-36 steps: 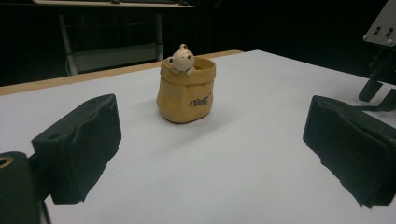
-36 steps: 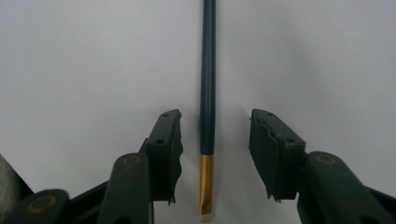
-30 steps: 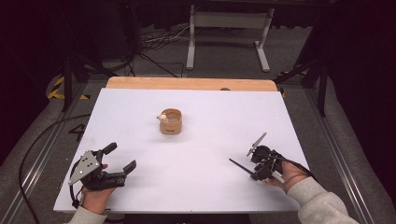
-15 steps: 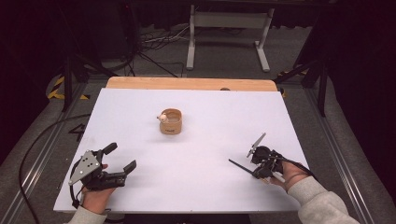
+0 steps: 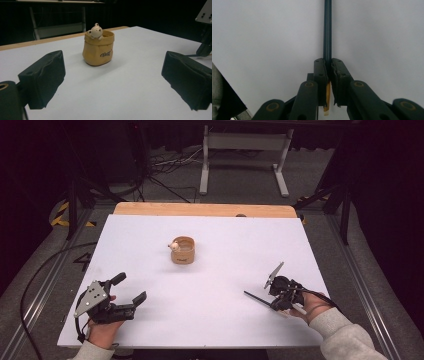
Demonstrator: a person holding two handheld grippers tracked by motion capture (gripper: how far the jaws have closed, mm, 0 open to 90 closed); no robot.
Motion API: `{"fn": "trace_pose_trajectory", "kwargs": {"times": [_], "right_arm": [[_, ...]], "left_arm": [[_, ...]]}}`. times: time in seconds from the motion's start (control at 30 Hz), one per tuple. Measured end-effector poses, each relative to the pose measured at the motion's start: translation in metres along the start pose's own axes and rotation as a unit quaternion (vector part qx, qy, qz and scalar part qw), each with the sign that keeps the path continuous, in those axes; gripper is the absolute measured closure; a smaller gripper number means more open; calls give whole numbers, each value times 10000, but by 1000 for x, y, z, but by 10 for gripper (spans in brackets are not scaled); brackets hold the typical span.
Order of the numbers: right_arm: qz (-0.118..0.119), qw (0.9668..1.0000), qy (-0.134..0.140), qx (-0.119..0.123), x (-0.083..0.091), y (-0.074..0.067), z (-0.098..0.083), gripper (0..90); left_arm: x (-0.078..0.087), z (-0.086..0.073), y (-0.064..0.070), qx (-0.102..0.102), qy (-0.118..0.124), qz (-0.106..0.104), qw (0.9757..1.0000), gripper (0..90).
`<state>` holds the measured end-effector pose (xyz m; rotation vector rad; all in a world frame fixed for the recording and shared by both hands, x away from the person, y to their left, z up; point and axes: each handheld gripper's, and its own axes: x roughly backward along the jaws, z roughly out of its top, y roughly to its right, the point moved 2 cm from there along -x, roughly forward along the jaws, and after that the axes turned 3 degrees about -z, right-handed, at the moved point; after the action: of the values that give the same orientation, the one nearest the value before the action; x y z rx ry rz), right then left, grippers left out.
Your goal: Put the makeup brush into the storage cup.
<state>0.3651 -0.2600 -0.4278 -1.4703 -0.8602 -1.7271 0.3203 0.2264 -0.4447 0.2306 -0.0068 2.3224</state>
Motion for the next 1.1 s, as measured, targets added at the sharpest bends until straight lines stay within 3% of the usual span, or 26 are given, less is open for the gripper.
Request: {"fn": "trace_pose_trajectory", "kwargs": {"times": [0.27, 0.53, 0.73, 1.1], "right_arm": [[-3, 9996, 134, 252, 16, -5, 11, 832], [7, 9978, 229, 615, 35, -11, 31, 832], [33, 9954, 267, 918, 46, -17, 50, 832], [71, 9910, 310, 1299, 62, -26, 76, 832]], "left_arm": [[-10, 5, 3, -24, -219, -361, 9991, 74], [-16, 9, 5, -15, -280, -567, 9980, 72], [-24, 12, 7, -21, -489, -955, 9942, 49], [-32, 19, 11, -183, -627, -1265, 9898, 40]]}}
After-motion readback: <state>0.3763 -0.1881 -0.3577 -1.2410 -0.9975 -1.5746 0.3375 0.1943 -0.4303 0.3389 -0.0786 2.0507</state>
